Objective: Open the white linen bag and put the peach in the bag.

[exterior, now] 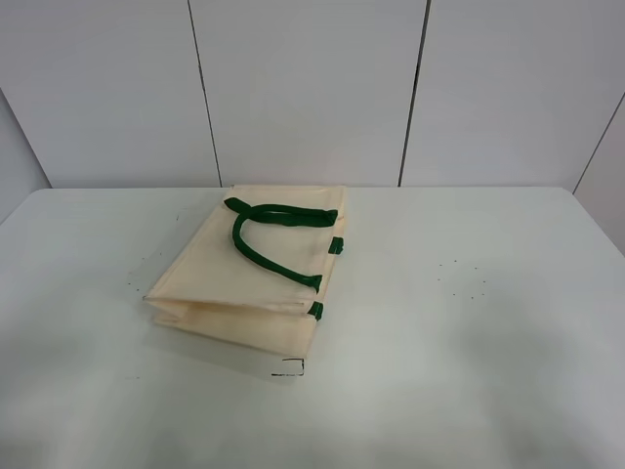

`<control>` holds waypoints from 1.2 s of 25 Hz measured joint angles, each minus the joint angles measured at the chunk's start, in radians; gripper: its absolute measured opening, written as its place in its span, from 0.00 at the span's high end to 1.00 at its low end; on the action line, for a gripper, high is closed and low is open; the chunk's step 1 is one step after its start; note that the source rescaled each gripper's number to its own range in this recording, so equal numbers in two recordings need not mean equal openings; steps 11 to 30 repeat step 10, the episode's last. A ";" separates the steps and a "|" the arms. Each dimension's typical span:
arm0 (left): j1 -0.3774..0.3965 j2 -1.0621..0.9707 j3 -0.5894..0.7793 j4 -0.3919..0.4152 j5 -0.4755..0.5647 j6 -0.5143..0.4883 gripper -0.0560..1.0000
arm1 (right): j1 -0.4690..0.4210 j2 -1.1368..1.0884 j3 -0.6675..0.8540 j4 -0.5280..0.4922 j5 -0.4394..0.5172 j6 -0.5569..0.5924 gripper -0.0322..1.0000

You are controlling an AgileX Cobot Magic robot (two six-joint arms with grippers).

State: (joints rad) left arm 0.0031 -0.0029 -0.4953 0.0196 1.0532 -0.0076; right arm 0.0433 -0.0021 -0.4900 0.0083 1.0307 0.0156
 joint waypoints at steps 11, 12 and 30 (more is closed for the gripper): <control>0.000 0.000 0.000 0.000 0.000 0.000 0.10 | 0.000 0.000 0.000 0.000 0.000 0.000 0.00; 0.000 0.000 0.000 0.000 0.000 0.000 0.10 | 0.000 0.000 0.000 0.000 0.000 0.000 0.00; 0.000 0.000 0.000 0.000 0.000 0.000 0.10 | 0.000 0.000 0.000 0.000 0.000 0.000 0.00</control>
